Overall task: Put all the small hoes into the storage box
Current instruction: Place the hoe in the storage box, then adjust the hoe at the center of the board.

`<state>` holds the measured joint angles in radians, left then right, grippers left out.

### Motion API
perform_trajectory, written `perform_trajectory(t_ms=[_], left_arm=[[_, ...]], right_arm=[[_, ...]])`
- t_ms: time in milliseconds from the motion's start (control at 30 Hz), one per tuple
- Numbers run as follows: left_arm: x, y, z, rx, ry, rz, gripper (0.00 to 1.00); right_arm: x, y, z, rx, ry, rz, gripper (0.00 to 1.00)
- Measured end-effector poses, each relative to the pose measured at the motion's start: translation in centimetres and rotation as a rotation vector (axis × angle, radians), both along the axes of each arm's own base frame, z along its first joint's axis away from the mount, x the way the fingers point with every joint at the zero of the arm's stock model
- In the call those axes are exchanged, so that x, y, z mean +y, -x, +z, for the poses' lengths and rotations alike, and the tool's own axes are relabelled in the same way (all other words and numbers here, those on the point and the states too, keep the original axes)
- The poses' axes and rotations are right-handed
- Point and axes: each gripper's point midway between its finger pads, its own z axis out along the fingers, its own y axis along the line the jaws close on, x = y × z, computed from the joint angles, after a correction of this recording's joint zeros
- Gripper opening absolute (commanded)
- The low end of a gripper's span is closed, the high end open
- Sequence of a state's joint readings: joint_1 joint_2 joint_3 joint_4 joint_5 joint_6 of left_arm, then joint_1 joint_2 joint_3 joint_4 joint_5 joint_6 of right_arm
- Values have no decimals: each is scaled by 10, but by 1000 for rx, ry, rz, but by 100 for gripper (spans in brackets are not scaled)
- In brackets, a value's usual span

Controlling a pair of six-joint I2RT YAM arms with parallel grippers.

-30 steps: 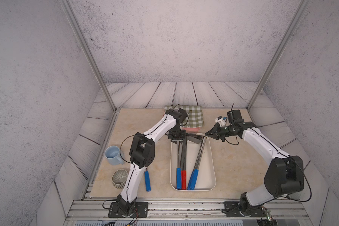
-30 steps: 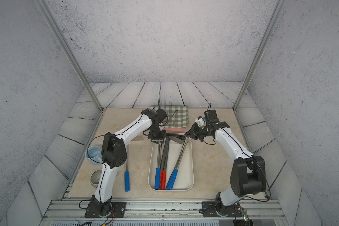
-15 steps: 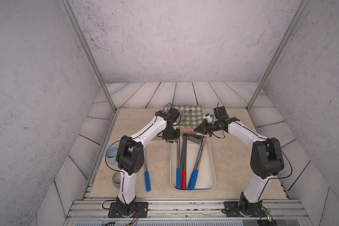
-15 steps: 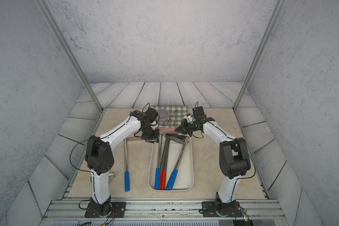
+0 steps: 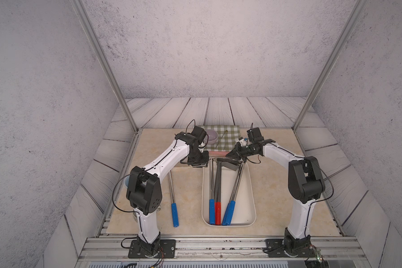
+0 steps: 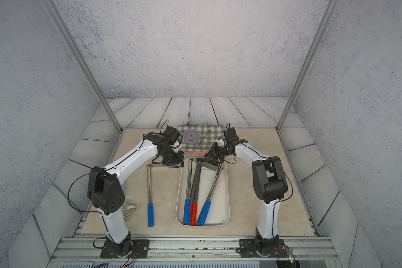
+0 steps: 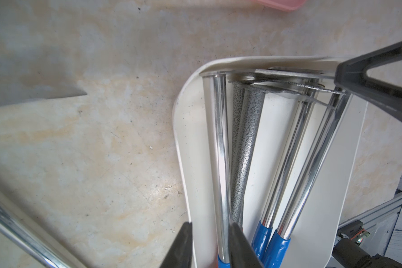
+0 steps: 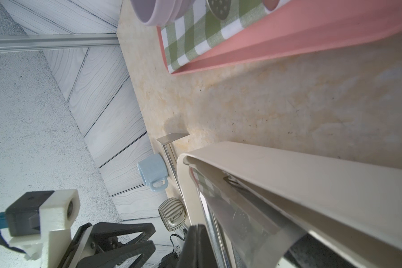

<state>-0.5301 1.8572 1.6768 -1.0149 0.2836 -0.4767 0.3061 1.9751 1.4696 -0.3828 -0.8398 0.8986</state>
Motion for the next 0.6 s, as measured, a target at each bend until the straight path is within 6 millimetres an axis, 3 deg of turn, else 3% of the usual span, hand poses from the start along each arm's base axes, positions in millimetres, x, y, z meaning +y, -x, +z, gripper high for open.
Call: perform_trajectory(t_ms=[600], left_arm=[[6, 1, -10, 19, -1, 10, 27]], right_arm=[[2, -11, -21, -10, -5, -9, 0]])
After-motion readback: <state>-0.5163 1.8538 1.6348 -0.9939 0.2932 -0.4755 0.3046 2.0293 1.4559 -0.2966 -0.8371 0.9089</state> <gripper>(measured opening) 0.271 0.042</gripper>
